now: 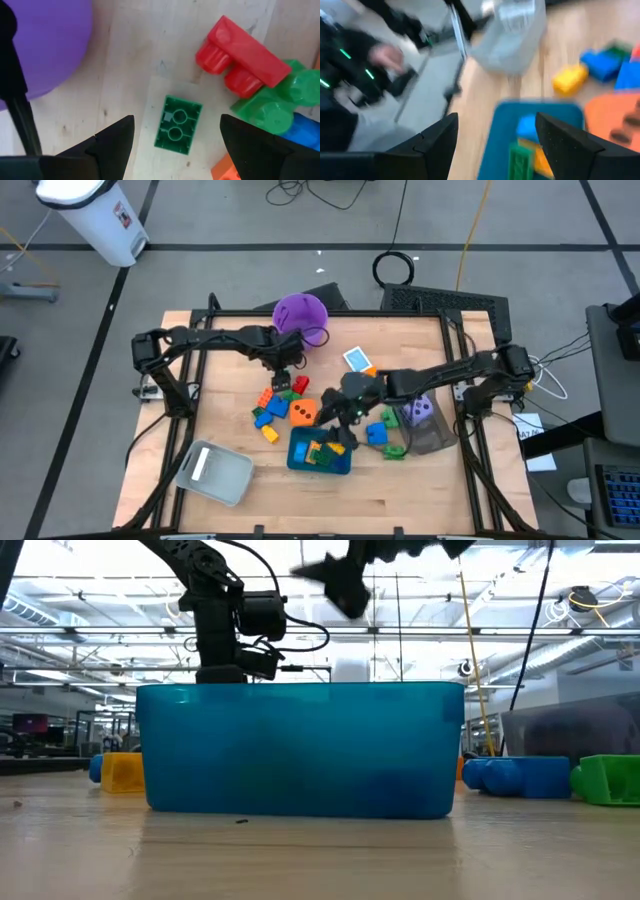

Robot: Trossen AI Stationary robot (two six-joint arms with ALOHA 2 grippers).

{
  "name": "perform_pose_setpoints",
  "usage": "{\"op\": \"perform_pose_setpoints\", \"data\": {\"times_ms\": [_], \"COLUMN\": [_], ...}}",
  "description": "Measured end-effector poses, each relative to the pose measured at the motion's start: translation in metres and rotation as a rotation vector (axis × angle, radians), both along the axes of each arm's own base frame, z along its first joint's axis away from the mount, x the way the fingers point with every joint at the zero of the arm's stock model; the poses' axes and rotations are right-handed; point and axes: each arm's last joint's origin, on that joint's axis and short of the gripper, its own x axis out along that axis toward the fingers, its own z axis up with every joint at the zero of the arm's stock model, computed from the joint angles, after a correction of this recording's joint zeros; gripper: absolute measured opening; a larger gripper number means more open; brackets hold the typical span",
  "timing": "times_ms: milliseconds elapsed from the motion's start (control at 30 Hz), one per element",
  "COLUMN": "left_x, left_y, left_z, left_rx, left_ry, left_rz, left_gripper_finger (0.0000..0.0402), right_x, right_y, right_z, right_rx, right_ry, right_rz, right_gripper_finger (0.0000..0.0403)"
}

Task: Pick & Place Toys
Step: Put the green game piece into the blue bin

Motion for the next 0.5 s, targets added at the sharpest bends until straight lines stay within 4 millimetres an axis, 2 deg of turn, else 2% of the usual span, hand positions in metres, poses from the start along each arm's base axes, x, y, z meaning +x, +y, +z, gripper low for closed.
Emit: {"op": "perform_pose_setpoints", "data": {"times_ms": [133, 233, 367, 500], "left_x": [-0.002, -0.007, -0.013, -0.013], "left_y": [-0.001, -0.003, -0.005, -0.003], "left_z": [-0.004, -0.012, -0.02, -0.024], "left_rx": [-0.015, -0.027, -0.02, 0.034], "left_ry": [0.001, 0.028, 0.063, 0.061], "left_rz": [-0.03, -0.036, -0.058, -0.068], "left_gripper_finger": [0.0295, 0.0295, 0.0296, 0.0296], "right_x": [-0.011, -0.017, -0.021, -0.02], "right_y": [-0.01, -0.016, -0.021, -0.023], "right_z": [0.028, 0.039, 0.047, 0.045], "right_rx": [0.002, -0.018, -0.028, -0.017], "right_ry": [-0.101, -0.137, -0.172, -0.153], "right_rz": [-0.029, -0.082, -0.096, -0.105], "right_gripper_finger": [0.0256, 0.0256, 0.0254, 0.0254]}}
